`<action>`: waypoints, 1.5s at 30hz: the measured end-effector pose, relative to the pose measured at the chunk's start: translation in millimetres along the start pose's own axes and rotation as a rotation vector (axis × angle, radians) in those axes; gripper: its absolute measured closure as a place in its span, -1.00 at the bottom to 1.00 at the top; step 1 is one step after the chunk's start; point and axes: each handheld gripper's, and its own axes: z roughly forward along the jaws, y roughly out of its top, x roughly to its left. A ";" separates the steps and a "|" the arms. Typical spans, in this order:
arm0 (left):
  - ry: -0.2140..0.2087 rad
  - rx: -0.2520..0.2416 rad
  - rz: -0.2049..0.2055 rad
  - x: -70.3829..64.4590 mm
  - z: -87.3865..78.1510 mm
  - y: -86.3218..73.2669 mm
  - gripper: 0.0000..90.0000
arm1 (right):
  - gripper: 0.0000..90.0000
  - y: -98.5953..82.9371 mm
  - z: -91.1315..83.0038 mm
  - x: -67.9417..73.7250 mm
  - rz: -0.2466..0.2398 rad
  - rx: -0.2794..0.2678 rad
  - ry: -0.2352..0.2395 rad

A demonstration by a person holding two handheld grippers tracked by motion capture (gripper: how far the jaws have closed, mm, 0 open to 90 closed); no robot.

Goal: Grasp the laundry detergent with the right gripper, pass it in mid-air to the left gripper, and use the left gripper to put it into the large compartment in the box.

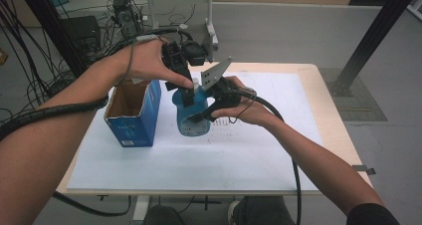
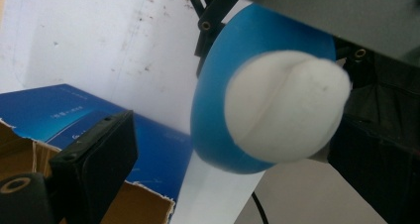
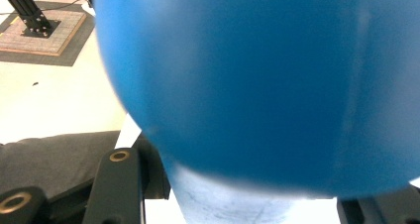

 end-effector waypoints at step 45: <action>-0.050 -0.051 0.063 -4.7 11.9 13.1 -0.86 | -0.04 4.5 -9.0 2.0 -0.043 -0.062 0.008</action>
